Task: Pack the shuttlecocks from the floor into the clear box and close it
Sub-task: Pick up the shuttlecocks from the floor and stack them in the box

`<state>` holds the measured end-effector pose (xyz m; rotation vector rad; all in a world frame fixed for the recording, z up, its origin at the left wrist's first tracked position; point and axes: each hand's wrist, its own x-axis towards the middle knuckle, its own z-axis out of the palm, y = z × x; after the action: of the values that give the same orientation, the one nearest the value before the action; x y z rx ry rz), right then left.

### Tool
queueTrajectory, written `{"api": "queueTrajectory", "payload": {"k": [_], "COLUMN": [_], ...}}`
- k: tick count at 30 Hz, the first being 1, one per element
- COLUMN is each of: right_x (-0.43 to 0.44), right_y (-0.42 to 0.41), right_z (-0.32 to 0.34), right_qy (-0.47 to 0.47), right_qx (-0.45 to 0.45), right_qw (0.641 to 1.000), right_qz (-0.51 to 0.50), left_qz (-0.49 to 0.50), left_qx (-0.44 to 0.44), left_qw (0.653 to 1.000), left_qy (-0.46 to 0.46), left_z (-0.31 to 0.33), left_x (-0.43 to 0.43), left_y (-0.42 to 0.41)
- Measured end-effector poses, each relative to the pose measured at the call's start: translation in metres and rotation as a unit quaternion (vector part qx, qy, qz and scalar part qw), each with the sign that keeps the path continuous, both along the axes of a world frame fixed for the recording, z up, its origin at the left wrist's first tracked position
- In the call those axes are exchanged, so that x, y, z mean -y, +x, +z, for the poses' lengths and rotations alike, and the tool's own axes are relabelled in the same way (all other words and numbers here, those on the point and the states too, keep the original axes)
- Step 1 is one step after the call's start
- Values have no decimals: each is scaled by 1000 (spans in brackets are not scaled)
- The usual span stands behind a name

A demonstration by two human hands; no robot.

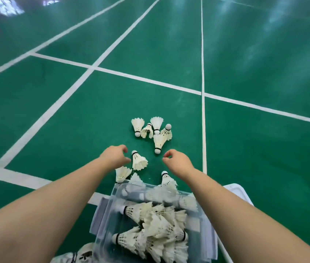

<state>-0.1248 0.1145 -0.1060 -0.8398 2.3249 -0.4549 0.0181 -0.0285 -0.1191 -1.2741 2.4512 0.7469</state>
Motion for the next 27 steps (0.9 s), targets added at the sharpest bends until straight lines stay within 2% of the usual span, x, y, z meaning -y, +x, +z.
{"api": "queueTrajectory", "payload": {"k": [4,6,11,16,20,27], "right_x": [41,60,95,95,87,50], "right_y": [-2,1,12,17,17,25], "right_z": [-47,-71,-113,-114,-95,-23], "right_qy": [56,67,98,146,137,-2], "right_qx": [11,5,-21,-97,-111,-117], "right_qw": [996,994,989,978,979,993], "right_qz": [71,85,105,115,101,3], "left_qz": [-67,-90,-103,-99,-63,13], "left_qx": [77,85,28,-28,-75,-229], "left_qw": [994,992,994,994,995,972], "left_qy": [30,21,-36,-22,-20,-51], "left_z": [-51,-72,-100,-111,-93,1], "left_x": [12,17,34,33,29,-2], "left_y": [7,8,3,1,1,-13]}}
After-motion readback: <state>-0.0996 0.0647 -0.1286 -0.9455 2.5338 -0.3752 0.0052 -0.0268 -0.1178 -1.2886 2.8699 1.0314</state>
